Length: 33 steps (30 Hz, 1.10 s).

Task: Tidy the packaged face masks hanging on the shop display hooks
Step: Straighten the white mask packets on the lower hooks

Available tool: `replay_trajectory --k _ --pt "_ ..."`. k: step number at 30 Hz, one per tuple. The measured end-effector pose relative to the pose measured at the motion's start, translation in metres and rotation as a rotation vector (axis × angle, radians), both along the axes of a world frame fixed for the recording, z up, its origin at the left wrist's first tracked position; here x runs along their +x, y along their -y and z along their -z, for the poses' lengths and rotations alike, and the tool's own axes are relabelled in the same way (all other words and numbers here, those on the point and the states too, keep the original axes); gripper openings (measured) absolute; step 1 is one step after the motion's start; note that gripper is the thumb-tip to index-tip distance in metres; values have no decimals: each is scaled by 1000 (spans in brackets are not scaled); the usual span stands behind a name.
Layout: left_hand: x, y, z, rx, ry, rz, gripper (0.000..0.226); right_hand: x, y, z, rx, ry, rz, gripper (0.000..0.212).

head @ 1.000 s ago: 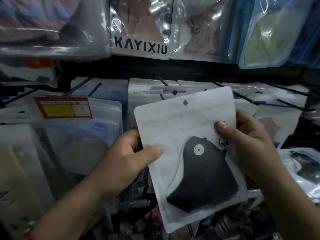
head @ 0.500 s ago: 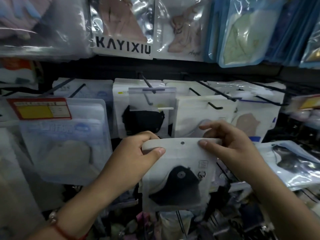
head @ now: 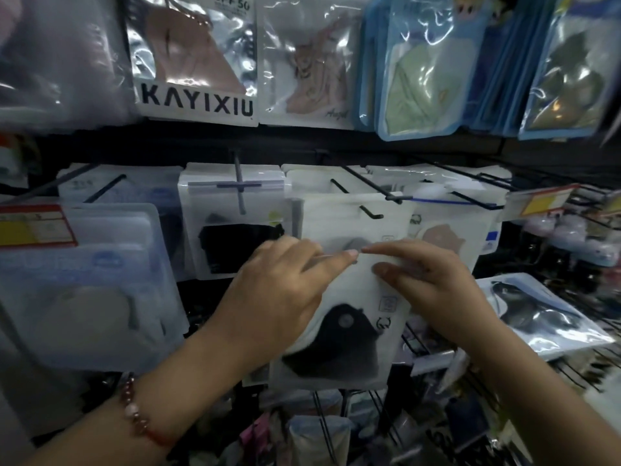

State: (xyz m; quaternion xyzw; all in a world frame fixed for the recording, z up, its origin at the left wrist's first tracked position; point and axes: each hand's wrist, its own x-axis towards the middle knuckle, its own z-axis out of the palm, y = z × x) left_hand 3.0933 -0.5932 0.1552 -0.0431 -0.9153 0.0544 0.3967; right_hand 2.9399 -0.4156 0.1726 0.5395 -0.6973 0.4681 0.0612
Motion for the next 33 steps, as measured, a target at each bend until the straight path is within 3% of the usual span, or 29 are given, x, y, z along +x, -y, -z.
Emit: replay_trajectory --k 6,11,16,21,25,28,33 --pt "-33 -8 -23 -130 -29 -10 49 -25 -4 -9 -88 25 73 33" --pt "-55 -6 -40 -34 -47 0 47 -43 6 -17 -143 -15 152 35" --pt "-72 0 -38 19 -44 -50 45 -58 19 -19 -72 21 160 31" --pt "-80 8 -26 -3 -88 -132 47 -62 35 -14 -7 -128 271 27" --pt "-82 8 -14 -38 -125 -241 60 -56 43 -7 -36 -357 432 26" --pt "-81 6 -2 -13 -139 -305 68 -51 46 6 -46 -433 512 42" --pt "-82 3 14 20 -119 -324 76 -37 44 23 130 -389 550 77"
